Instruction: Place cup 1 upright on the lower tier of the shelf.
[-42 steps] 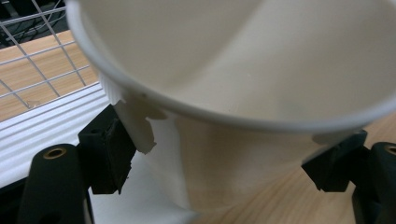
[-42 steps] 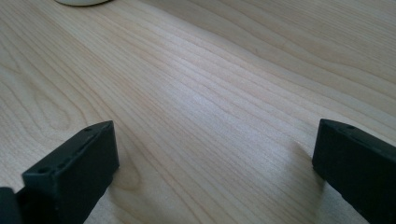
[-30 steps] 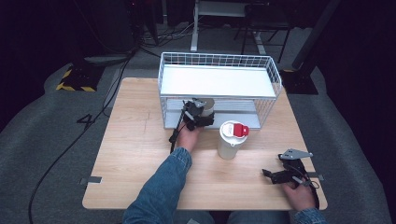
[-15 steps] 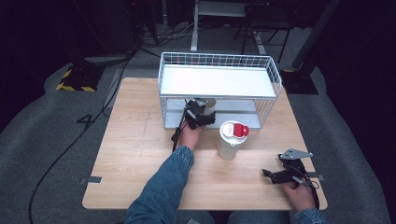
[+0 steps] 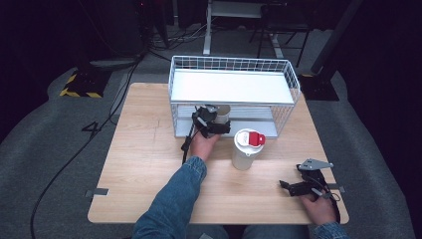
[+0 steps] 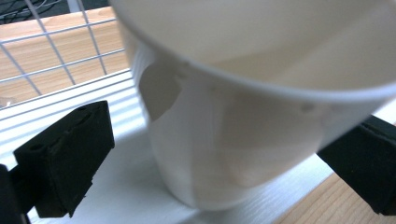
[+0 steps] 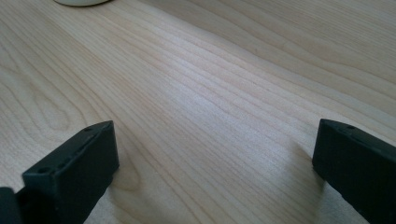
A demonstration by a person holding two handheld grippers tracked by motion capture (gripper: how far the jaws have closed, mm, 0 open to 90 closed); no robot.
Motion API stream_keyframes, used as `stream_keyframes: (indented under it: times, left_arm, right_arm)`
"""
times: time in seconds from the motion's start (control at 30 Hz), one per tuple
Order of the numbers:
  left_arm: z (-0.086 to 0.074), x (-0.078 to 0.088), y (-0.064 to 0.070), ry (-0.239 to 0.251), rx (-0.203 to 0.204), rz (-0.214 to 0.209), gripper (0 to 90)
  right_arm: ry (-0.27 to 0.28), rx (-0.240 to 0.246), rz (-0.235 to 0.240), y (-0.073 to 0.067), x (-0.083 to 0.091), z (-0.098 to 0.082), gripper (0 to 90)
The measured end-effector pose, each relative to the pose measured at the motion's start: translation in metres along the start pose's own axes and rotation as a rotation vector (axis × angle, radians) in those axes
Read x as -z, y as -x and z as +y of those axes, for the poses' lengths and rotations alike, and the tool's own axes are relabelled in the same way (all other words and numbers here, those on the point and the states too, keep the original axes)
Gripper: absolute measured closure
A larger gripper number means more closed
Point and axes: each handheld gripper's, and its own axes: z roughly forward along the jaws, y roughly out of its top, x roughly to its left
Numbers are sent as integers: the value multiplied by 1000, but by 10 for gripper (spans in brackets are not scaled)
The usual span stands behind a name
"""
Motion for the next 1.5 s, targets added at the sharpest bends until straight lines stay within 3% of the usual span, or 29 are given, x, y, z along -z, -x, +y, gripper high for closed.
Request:
stream_keyframes:
  times: [0.03,0.1,0.17,0.2,0.23,0.33,0.53,1.0,1.2,1.5]
  left_arm:
    - [-1,1,1,15,15,-7,0]
    - [-1,4,0,9,5,-5,0]
    - [-3,7,-1,13,14,-30,0]
    - [-3,10,-4,27,-21,-45,0]
    - [-3,10,-4,27,-21,-45,0]
    - [-8,21,-4,36,23,-50,0]
    - [-14,43,-7,38,40,-49,0]
    - [-22,100,-1,78,-29,-55,0]
    - [-29,124,-5,60,-55,-56,0]
    - [-40,156,-7,72,-80,-45,0]
  right_arm:
    - [0,0,0,0,0,0,6]
    - [0,0,0,0,0,0,6]
    - [0,0,0,0,0,0,6]
    - [0,0,0,0,0,0,6]
    - [0,0,0,0,0,0,6]
    - [0,0,0,0,0,0,6]
    - [0,0,0,0,0,0,6]
    - [0,0,0,0,0,0,6]
    - [0,0,0,0,0,0,6]
    - [0,0,0,0,0,0,6]
